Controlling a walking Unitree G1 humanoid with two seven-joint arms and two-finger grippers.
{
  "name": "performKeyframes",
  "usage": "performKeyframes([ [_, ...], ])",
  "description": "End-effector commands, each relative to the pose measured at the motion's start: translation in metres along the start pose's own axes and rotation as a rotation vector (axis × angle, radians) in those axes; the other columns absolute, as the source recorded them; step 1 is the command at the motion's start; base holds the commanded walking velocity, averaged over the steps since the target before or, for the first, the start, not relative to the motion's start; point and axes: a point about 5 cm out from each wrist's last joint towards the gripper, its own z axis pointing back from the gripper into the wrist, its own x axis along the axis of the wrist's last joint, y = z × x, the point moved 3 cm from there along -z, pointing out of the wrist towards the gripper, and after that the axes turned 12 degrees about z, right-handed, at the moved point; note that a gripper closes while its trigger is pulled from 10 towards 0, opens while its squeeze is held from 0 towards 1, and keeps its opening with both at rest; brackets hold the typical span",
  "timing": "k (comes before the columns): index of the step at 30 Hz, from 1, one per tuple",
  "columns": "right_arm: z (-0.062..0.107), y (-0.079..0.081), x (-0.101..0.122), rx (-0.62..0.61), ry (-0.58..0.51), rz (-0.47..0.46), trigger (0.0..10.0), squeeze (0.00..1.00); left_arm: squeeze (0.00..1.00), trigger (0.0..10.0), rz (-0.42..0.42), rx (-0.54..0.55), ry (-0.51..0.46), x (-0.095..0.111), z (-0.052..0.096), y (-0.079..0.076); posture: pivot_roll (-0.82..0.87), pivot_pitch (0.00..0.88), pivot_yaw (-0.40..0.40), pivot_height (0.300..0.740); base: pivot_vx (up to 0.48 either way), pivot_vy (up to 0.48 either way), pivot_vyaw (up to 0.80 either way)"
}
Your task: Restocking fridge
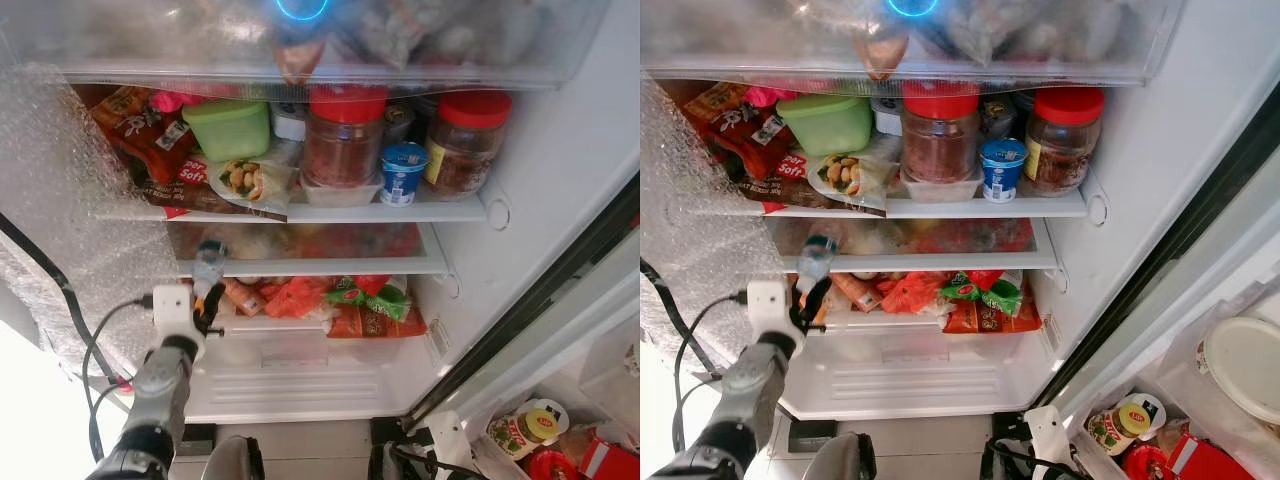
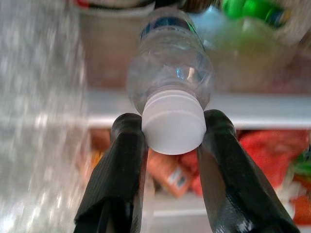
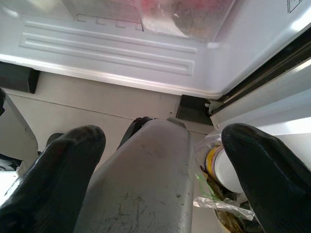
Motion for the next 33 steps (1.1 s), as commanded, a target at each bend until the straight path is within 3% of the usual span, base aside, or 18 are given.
performKeyframes([
  [1,0.012,-0.003,-0.035,-0.030,0.119,-0.028,10.0,0.00,0.00,10.0,0.003,-0.002,-0.027,0.009,-0.005,-0.002,-0.08,0.072,-0.047,0.632,0.000,0.000,0.00],
  [3,0.012,-0.003,-0.035,-0.030,0.121,-0.026,10.0,0.00,0.00,10.0,0.006,-0.033,-0.077,0.024,-0.013,-0.010,-0.08,0.071,-0.047,0.632,0.000,0.000,0.00],
  [6,0.012,-0.002,-0.035,-0.030,0.123,-0.024,10.0,0.00,0.00,10.0,-0.002,-0.058,-0.079,0.030,-0.018,-0.016,-0.07,0.070,-0.045,0.632,0.000,0.000,0.00],
  [15,0.011,0.000,-0.034,-0.023,0.122,-0.022,10.0,0.00,0.00,10.0,-0.028,-0.100,0.116,0.012,-0.034,-0.036,-0.07,0.068,-0.040,0.632,0.000,0.000,0.00],
  [22,0.011,0.000,-0.034,-0.021,0.124,-0.025,10.0,0.00,0.00,10.0,-0.008,-0.079,0.122,0.016,-0.042,-0.041,-0.07,0.066,-0.037,0.632,0.000,0.000,0.00],
  [28,0.011,0.000,-0.035,-0.018,0.129,-0.019,10.0,0.00,0.00,10.0,0.017,-0.054,0.069,0.030,-0.049,-0.044,-0.07,0.066,-0.035,0.632,0.000,0.000,0.00],
  [33,0.011,0.001,-0.036,-0.011,0.133,-0.015,10.0,0.00,0.00,10.0,0.014,-0.043,0.086,0.027,-0.049,-0.043,-0.08,0.062,-0.031,0.632,0.000,0.000,0.00],
])
